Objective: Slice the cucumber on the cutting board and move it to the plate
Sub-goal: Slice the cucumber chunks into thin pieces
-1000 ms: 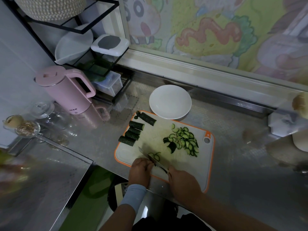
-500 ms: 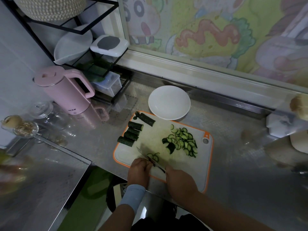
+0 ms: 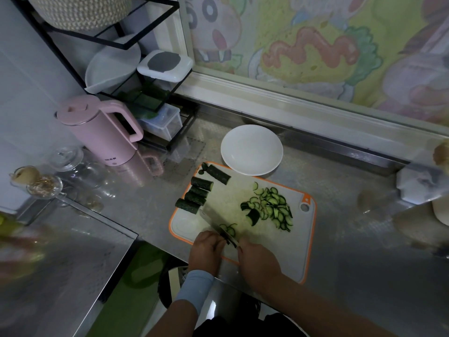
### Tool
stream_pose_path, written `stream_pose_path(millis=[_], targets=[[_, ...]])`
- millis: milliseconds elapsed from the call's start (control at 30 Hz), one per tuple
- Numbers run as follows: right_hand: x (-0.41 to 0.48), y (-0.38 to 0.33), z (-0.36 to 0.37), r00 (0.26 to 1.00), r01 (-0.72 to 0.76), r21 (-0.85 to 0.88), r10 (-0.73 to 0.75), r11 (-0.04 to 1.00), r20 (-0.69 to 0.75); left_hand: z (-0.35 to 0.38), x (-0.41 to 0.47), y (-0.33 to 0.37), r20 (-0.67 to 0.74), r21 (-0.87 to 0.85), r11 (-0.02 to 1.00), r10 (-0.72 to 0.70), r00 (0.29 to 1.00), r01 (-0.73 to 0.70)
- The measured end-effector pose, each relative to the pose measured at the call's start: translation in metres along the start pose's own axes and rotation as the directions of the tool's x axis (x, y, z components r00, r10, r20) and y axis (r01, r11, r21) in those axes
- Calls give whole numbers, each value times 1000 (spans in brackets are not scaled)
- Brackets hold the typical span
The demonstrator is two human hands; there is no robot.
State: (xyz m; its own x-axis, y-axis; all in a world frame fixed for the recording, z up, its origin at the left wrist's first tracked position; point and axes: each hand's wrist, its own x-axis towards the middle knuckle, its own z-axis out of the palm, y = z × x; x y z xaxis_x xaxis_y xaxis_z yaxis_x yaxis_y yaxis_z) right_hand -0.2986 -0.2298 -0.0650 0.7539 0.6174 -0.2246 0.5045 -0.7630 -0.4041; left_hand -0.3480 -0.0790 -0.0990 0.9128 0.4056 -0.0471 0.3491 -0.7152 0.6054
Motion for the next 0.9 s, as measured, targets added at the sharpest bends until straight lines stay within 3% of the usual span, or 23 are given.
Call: stream_pose_path(millis=[467,667,900], targets=[[-22,9,-5,997,-75,17,75,997,-18,2,0,-3,-10,-29,999,-24,1000,24],[-21,6,-4,996,-45,-112,37,993,-77,0,1,-2,1,-20,999,-28,1000,28],[-19,6,-7,998,12,-9,-12,1000,-59,1,1,-3,10,-25,999,-24,1000,25]])
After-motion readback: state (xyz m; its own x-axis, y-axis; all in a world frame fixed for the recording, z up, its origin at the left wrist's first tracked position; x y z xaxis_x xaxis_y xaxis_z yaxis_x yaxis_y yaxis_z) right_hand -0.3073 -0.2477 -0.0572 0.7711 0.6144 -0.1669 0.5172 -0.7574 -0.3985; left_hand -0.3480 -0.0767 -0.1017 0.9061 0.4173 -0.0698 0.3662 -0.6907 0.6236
